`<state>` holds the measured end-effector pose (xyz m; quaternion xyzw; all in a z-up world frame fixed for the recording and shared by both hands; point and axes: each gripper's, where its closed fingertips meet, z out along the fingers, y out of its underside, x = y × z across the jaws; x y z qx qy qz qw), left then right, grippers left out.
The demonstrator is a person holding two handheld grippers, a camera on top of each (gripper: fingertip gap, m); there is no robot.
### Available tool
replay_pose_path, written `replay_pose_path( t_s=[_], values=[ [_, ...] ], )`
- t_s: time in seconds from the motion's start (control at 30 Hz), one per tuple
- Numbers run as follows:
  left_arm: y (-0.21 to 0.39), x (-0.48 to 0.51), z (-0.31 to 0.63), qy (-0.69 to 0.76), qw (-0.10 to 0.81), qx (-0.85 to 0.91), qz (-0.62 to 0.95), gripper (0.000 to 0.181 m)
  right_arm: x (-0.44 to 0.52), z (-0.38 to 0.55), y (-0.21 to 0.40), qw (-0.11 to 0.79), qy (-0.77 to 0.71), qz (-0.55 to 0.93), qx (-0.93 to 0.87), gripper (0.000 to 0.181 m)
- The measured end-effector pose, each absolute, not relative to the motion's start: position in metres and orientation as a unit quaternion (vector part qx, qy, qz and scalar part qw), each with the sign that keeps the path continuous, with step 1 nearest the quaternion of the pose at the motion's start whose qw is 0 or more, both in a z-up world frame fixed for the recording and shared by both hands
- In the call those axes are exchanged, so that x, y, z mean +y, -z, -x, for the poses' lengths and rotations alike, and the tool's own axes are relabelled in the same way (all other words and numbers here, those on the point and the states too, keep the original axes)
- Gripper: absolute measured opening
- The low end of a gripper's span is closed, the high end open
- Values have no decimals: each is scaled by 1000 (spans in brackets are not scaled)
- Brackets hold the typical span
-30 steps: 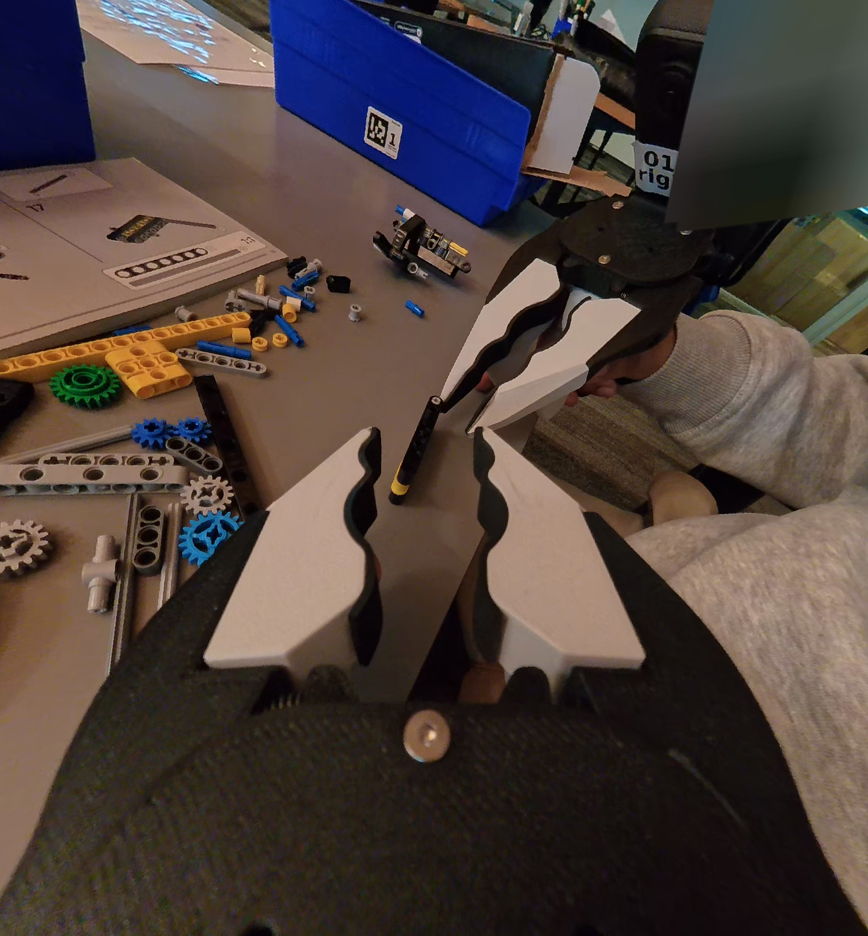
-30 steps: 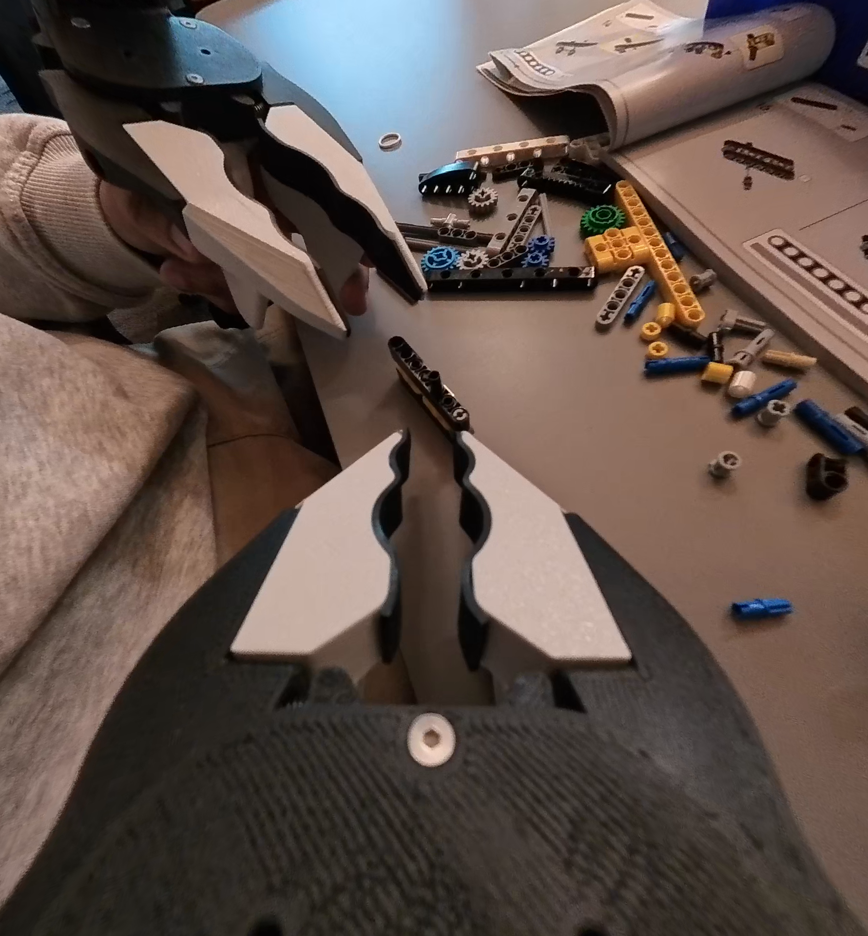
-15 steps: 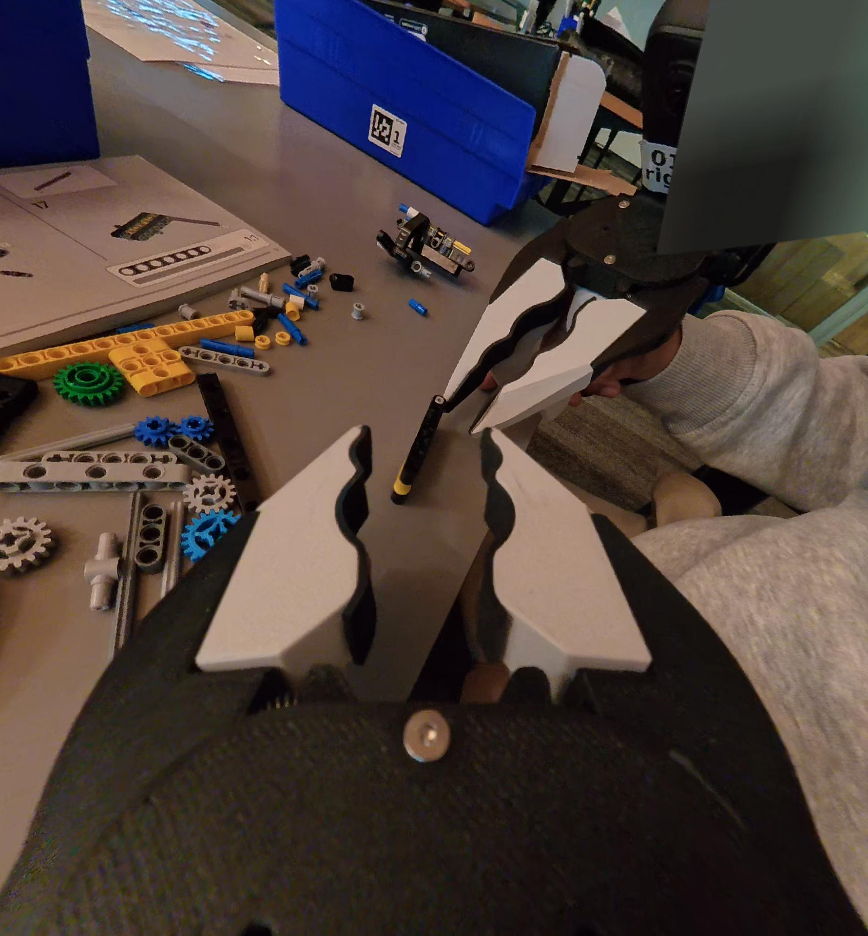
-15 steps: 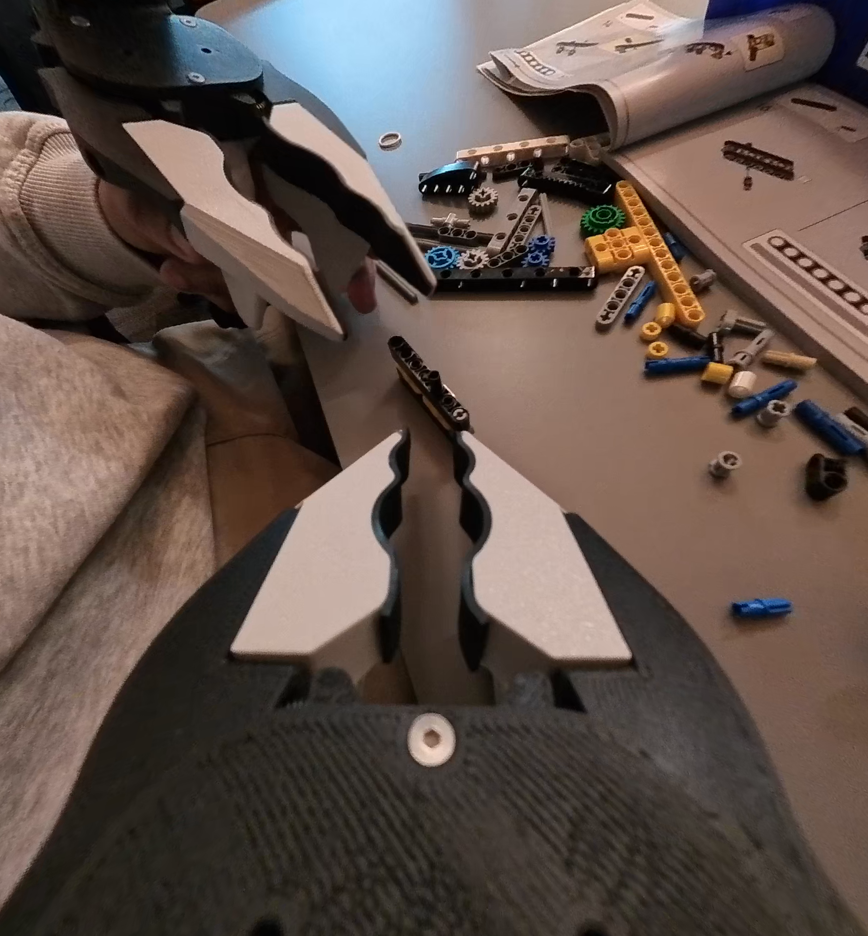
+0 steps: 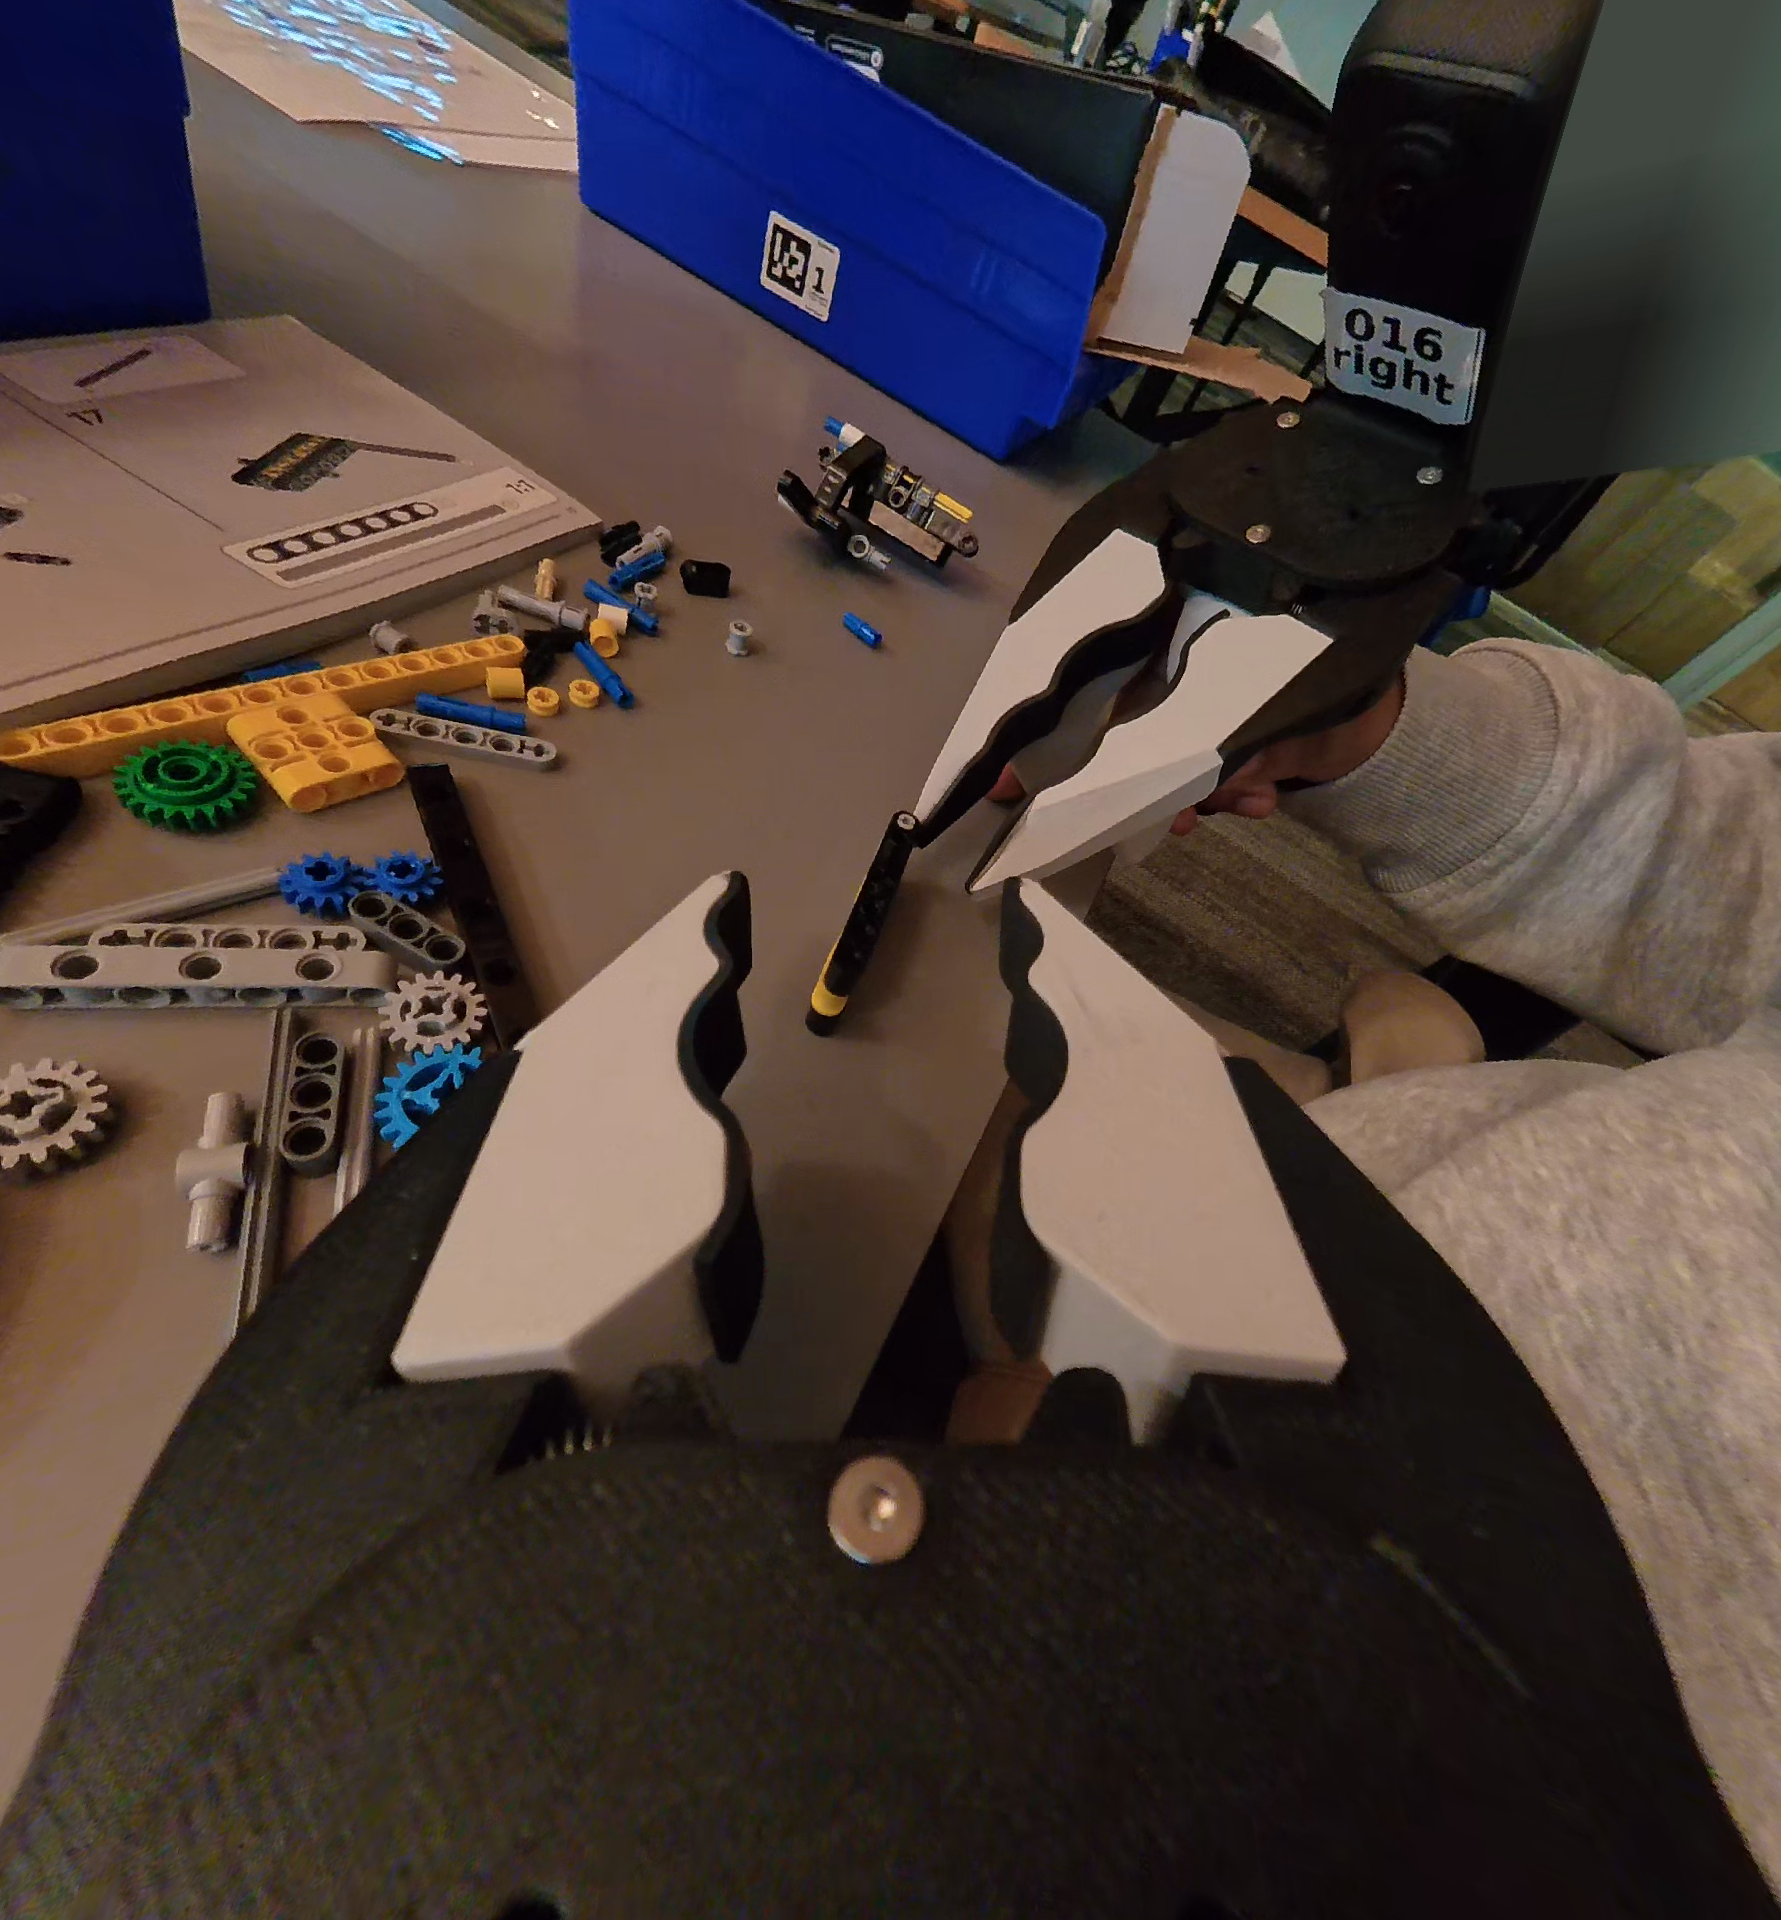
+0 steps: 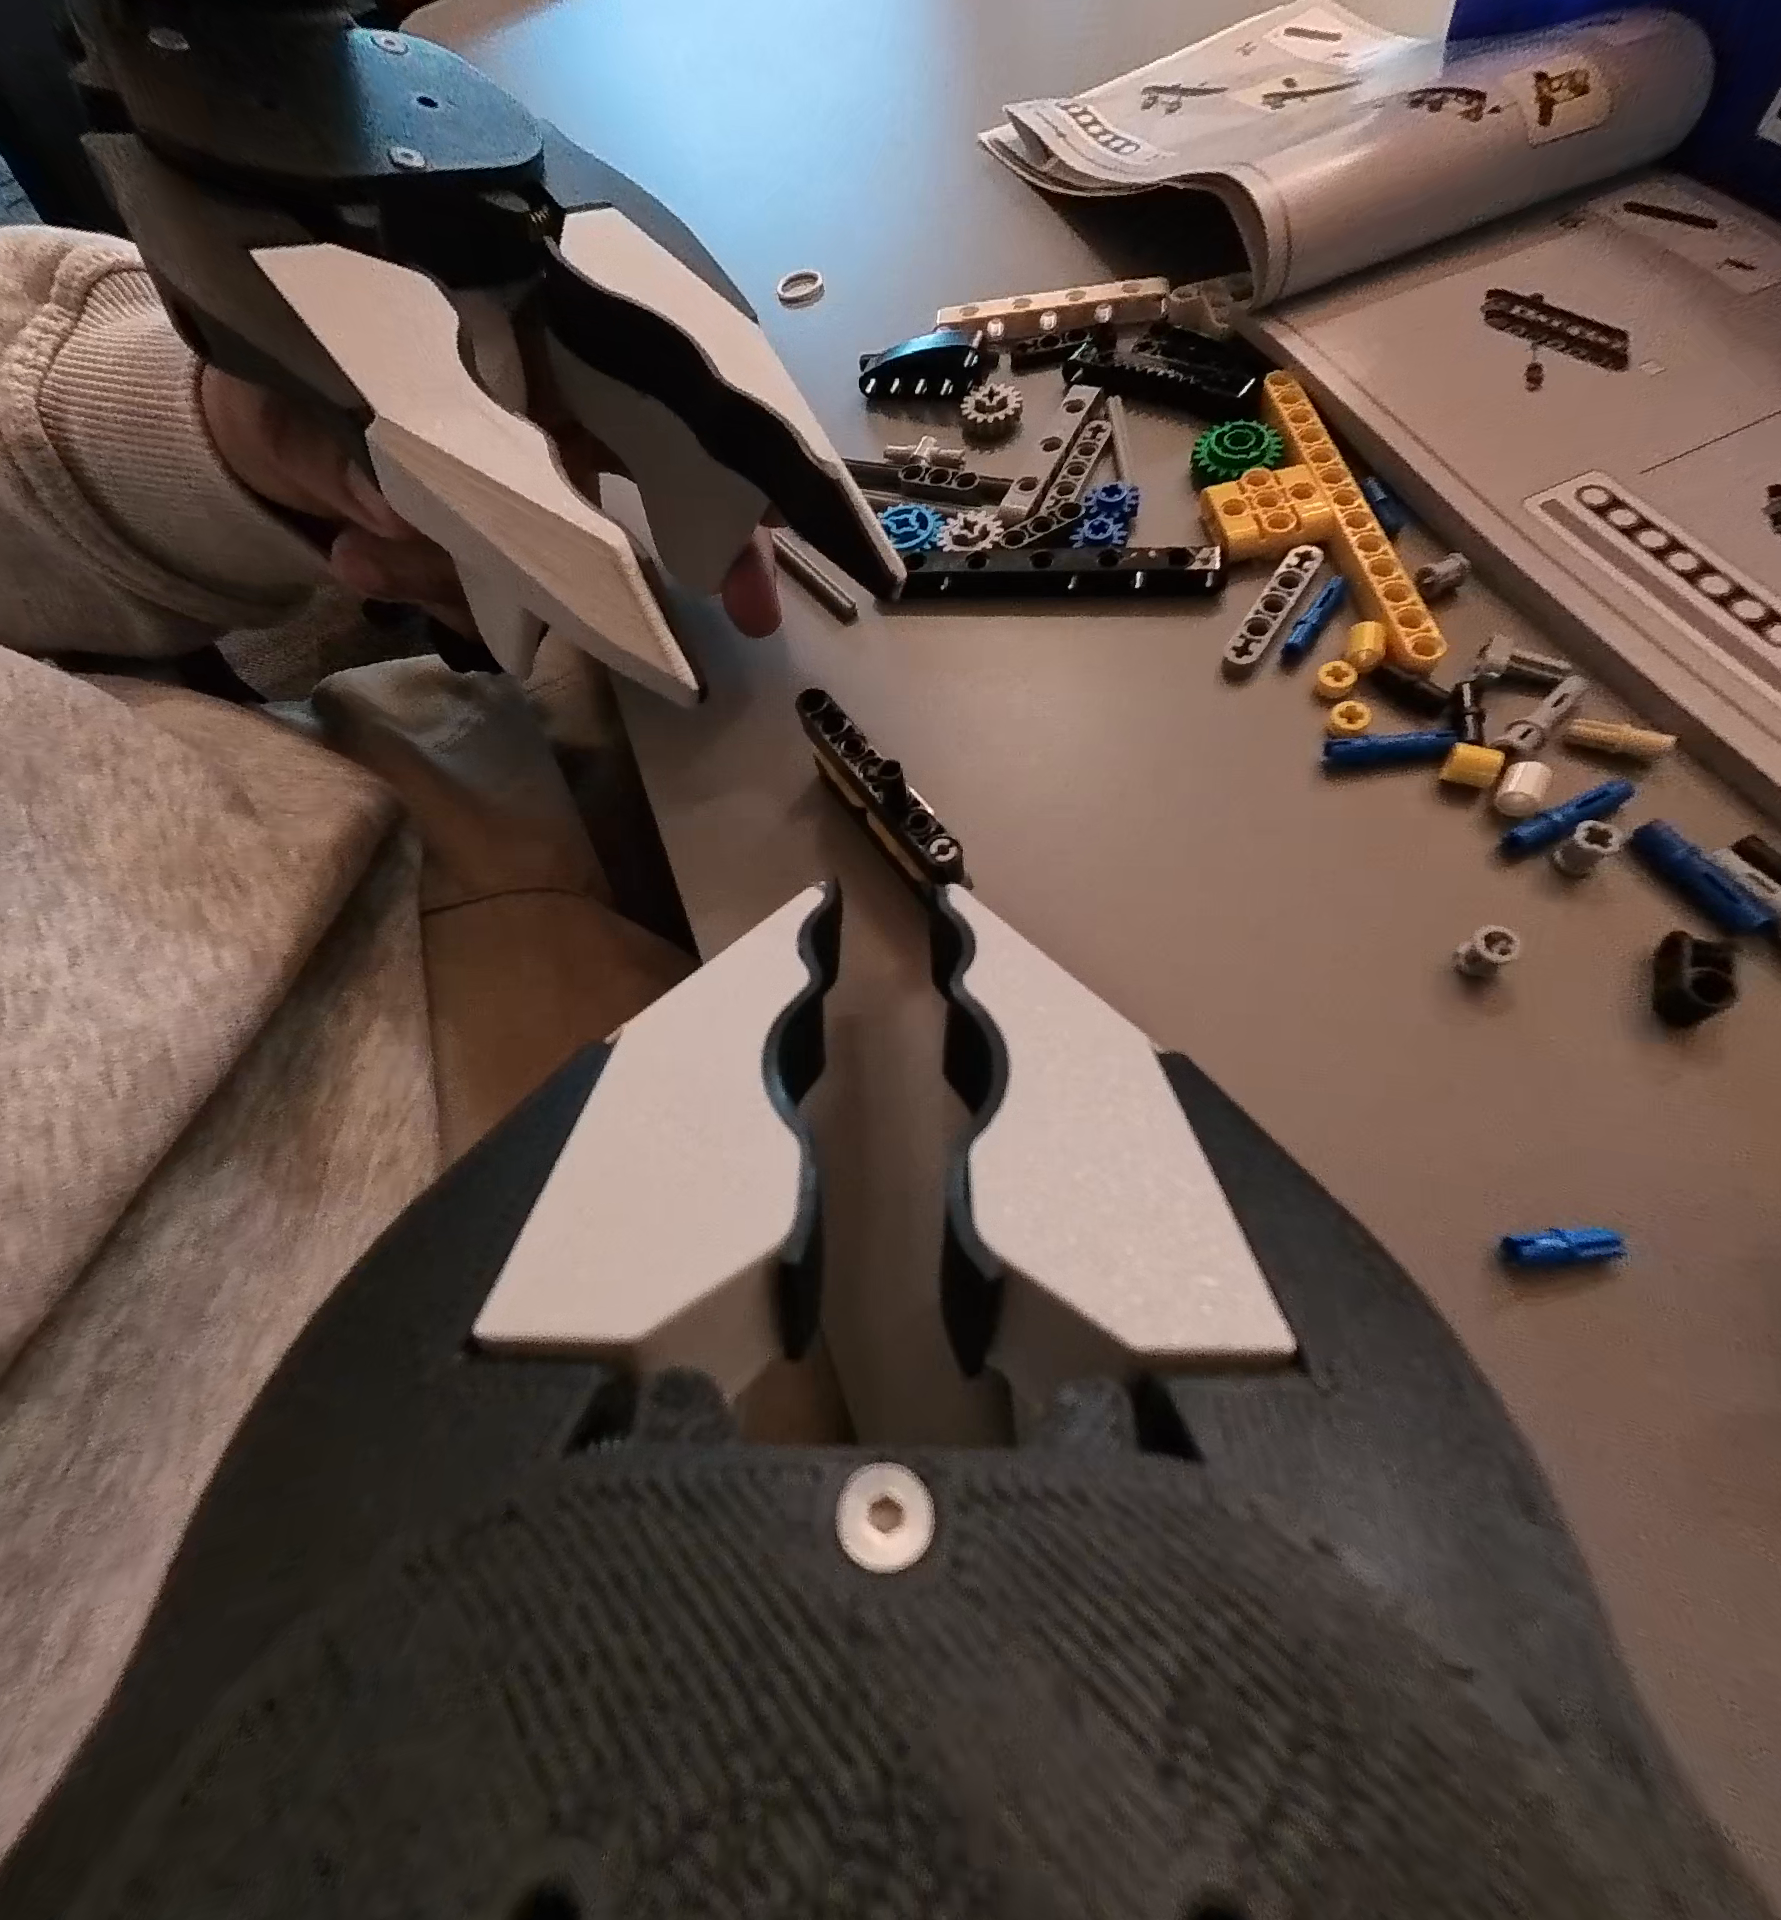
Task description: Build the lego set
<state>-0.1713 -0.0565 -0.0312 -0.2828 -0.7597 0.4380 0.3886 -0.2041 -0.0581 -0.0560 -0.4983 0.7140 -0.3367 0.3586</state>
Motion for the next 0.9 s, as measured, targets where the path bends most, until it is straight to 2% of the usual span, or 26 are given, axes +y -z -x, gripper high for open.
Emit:
replay_pose_path(
  t_s=[0.9],
  values=[
    [32,-57,172,-436,385,-761,286,48,-58,204,56,357,337,499,714,15]
  ],
)
